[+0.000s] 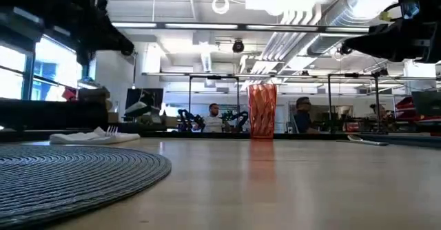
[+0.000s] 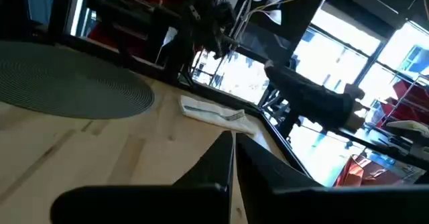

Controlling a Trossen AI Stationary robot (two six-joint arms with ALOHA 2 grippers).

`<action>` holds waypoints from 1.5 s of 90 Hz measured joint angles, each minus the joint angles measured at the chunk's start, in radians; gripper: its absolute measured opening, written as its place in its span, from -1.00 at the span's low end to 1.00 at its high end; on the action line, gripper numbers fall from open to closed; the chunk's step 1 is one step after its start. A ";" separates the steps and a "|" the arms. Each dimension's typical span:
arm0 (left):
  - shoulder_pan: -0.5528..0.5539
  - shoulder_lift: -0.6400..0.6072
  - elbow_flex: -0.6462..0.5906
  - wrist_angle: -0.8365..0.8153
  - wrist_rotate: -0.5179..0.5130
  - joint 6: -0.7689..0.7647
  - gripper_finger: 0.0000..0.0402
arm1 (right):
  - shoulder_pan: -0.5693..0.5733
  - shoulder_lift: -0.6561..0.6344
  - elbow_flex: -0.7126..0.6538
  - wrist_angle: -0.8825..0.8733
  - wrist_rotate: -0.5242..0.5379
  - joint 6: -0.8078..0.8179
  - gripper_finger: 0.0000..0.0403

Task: Set table place
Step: Move the silver fork to the top center of the table

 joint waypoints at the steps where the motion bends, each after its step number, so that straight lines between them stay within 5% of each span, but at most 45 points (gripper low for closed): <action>1: 0.001 0.017 0.024 -0.033 -0.019 0.001 -1.00 | 0.000 0.000 0.000 0.000 0.000 0.000 -1.00; 13: 0.071 0.234 0.268 -0.383 -0.164 -0.207 -0.98 | 0.000 0.000 0.000 0.000 0.000 0.000 -1.00; 26: 0.225 0.451 0.398 -0.521 0.009 -0.363 -0.83 | 0.000 0.000 0.000 0.000 0.000 0.000 -1.00; 47: 0.441 0.756 0.428 -0.614 0.297 -0.435 -0.40 | 0.000 0.000 0.000 0.000 0.000 0.000 -1.00; 66: 0.550 0.936 0.428 -0.639 0.339 -0.381 -0.18 | 0.000 0.000 0.000 0.000 0.000 0.000 -1.00; 107: 0.664 1.100 0.432 -0.611 0.343 -0.228 -0.69 | 0.000 0.000 0.000 0.000 0.000 0.000 -1.00; 135: 0.668 1.044 0.448 -0.635 0.324 -0.136 -0.98 | 0.000 0.000 0.000 0.000 0.000 0.000 -1.00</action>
